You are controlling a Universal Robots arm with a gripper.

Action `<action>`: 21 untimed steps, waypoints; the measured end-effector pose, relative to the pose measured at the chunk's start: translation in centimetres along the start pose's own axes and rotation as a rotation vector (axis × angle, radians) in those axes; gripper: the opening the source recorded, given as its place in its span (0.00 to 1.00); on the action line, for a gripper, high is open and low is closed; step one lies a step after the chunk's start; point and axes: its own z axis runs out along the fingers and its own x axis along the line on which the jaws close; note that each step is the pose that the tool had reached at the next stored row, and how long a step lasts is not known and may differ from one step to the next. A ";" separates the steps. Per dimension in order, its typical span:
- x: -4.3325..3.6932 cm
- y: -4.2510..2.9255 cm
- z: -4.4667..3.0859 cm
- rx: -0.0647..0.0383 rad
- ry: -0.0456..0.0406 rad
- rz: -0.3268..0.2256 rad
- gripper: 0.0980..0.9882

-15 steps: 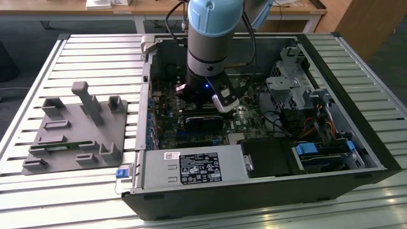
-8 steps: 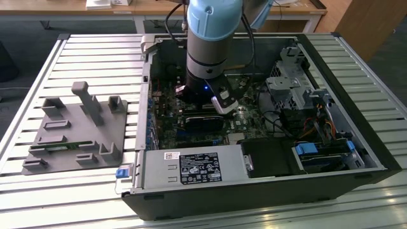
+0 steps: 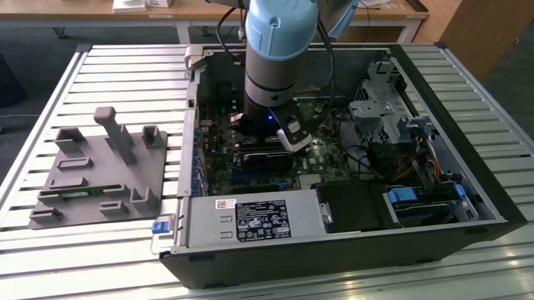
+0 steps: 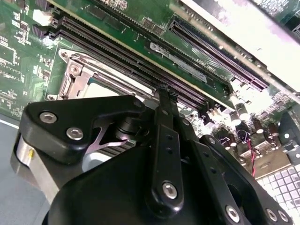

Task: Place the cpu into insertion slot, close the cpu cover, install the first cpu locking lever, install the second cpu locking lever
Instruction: 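Install the second cpu locking lever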

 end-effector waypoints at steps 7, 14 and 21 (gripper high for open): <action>0.13 -0.49 0.11 -0.019 -0.0001 0.000 0.01; 0.36 -0.78 0.38 -0.040 -0.0002 -0.001 0.01; 0.48 -0.87 0.75 -0.066 -0.0003 -0.001 0.01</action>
